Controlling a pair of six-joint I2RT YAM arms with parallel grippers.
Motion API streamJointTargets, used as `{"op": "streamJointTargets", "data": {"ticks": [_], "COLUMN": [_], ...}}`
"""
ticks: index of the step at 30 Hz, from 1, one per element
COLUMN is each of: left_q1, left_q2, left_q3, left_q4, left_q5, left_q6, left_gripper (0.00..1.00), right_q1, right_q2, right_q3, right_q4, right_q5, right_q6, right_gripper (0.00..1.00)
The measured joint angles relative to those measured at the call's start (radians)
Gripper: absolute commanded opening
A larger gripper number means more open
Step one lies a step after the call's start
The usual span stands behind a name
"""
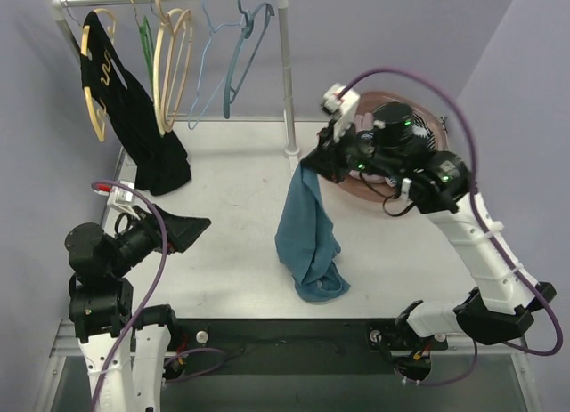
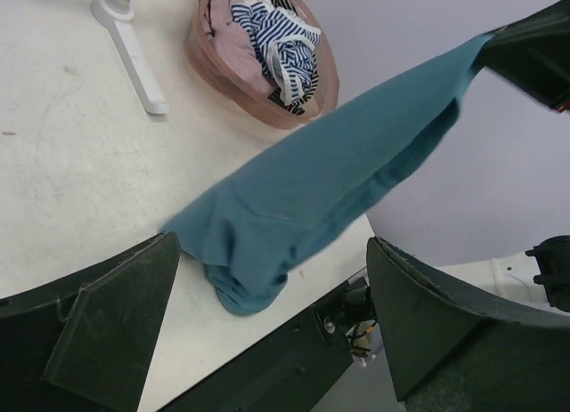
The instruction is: Place the tank top on the hanger
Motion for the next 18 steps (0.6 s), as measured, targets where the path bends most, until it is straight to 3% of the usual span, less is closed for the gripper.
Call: {"op": "streamJointTargets", "data": {"ticks": [4, 7, 11, 14, 18], "left_q1": [0.000, -0.001, -0.002, -0.003, -0.016], "left_q2": [0.001, 0.010, 0.026, 0.037, 0.037], "left_q3": [-0.048, -0.057, -0.057, -0.057, -0.066], "left_q4": [-0.009, -0.024, -0.060, -0.108, -0.130], "left_q5": [0.013, 0.019, 0.024, 0.017, 0.010], "left_q6": [-0.014, -0.018, 0.019, 0.065, 0.106], "left_gripper": [0.97, 0.97, 0.97, 0.95, 0.93], "right_q1": [0.121, 0.126, 0.117, 0.102, 0.060], "right_q2": [0.050, 0.142, 0.321, 0.415, 0.435], "right_q3": [-0.118, -0.112, -0.044, -0.026, -0.042], "right_q4": [0.011, 0.054, 0.119, 0.145, 0.144], "right_q5": [0.132, 0.213, 0.253, 0.258, 0.238], "right_q6": [0.010, 0.064, 0.127, 0.145, 0.154], "right_gripper": [0.06, 0.17, 0.58, 0.68, 0.70]}}
